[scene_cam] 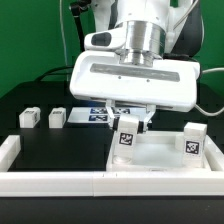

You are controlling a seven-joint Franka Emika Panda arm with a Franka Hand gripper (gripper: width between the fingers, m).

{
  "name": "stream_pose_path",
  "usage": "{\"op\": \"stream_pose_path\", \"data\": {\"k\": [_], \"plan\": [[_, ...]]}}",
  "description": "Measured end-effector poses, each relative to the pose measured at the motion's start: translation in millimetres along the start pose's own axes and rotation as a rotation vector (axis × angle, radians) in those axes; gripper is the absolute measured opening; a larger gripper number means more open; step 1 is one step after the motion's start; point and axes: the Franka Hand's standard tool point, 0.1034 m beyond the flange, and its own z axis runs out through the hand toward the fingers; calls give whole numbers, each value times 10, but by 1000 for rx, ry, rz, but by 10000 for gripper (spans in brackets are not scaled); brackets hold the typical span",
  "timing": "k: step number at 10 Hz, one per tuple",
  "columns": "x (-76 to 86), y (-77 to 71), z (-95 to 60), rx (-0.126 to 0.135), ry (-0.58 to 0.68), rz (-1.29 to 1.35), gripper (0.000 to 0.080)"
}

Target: Assemble square table

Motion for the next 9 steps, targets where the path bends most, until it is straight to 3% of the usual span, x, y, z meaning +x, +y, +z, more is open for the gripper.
{"op": "stream_pose_path", "data": {"k": [3,8,9], "plan": [[-1,0,1,0,0,-5,615],[-8,17,5,-2,-13,-20,649],[10,138,-38,4,-94,-18,649]]}}
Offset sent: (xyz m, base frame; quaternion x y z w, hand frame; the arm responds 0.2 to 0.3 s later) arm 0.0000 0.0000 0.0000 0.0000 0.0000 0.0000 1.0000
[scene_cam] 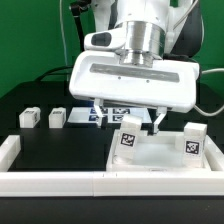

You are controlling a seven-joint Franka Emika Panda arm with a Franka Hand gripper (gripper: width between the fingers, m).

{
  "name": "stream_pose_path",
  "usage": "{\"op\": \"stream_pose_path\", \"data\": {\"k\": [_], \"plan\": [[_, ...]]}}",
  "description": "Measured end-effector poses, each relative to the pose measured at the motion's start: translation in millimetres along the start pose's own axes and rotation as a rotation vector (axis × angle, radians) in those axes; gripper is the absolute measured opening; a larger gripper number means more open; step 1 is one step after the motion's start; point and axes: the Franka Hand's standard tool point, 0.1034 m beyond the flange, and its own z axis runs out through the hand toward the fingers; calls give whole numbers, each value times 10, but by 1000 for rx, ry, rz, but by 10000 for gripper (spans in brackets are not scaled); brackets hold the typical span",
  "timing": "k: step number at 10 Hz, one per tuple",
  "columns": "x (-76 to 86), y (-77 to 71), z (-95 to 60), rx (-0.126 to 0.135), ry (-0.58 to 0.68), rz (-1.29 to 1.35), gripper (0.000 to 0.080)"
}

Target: Assemble square table

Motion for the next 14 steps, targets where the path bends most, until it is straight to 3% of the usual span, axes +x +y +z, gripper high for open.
{"op": "stream_pose_path", "data": {"k": [2,4,8,10,12,14], "plan": [[48,68,-128,44,-95,36,649],[137,93,-166,69,-123,63,649],[73,-64,-156,108,-461,62,649],[127,-45,-58,105,-531,57,649],[123,-21,98,91,-482,59,649],[123,-21,94,85,-484,84,637]]}}
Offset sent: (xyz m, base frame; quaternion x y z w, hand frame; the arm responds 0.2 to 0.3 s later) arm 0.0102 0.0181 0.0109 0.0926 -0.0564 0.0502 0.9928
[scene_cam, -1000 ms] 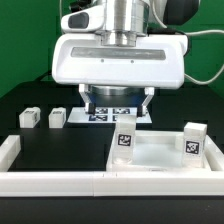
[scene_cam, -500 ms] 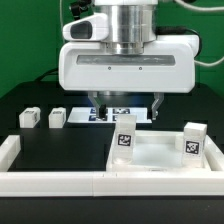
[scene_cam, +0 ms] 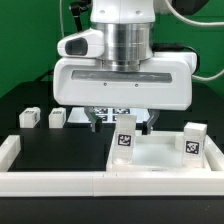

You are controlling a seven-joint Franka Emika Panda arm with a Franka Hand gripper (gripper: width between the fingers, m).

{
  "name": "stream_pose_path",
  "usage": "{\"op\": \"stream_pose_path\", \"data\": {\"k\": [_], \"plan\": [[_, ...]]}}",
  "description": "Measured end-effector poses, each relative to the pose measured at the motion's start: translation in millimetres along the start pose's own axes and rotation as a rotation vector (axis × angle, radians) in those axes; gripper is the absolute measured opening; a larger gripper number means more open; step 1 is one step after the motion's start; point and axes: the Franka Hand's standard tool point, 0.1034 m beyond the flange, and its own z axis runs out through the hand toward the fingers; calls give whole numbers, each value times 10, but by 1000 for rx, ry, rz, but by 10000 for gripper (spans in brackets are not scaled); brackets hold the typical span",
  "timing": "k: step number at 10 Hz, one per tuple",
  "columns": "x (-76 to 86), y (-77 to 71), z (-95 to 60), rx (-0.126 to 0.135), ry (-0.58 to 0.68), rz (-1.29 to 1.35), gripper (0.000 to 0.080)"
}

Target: Assemble square table

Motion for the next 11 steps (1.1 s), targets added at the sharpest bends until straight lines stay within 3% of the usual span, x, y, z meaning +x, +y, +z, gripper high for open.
{"op": "stream_pose_path", "data": {"k": [2,7,11], "plan": [[0,-1,1,0,0,48,285],[7,-1,25,8,16,515,289],[24,-122,26,71,11,1056,290]]}}
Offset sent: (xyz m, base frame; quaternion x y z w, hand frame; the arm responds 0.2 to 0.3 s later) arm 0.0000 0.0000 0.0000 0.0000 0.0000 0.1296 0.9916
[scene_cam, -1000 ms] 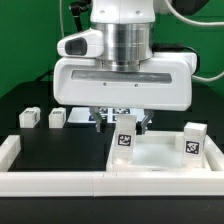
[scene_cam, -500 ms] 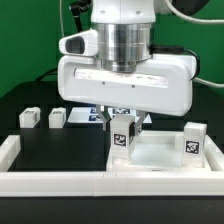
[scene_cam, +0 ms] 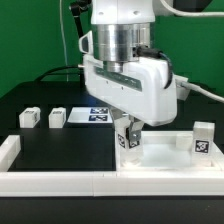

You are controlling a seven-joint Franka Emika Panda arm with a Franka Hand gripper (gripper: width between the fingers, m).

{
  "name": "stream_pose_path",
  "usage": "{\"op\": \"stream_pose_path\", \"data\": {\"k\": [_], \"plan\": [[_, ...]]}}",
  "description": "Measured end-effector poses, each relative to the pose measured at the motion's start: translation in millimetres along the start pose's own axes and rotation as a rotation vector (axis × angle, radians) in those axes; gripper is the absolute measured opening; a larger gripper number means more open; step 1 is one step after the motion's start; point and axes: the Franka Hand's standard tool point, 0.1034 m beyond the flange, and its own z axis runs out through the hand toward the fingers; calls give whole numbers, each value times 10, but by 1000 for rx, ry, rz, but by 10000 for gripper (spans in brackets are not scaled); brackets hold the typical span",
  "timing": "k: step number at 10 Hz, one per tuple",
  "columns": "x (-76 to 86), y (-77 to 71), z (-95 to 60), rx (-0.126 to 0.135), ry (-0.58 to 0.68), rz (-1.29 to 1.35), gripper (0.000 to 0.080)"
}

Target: Assemble square table

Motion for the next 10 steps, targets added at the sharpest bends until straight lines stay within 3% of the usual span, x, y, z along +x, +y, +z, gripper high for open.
{"op": "stream_pose_path", "data": {"k": [1,2,3,4,5,6,7,8,10], "plan": [[-11,-35,7,44,-1,133,290],[-36,-26,8,67,3,228,290],[-62,-32,7,74,7,304,290],[-59,-29,7,72,8,300,290],[-62,-26,16,70,9,271,374],[-67,-25,22,69,10,263,510],[-69,-32,15,49,41,57,510],[-77,-45,17,35,64,-107,624],[-65,-41,20,34,64,-229,642]]}}
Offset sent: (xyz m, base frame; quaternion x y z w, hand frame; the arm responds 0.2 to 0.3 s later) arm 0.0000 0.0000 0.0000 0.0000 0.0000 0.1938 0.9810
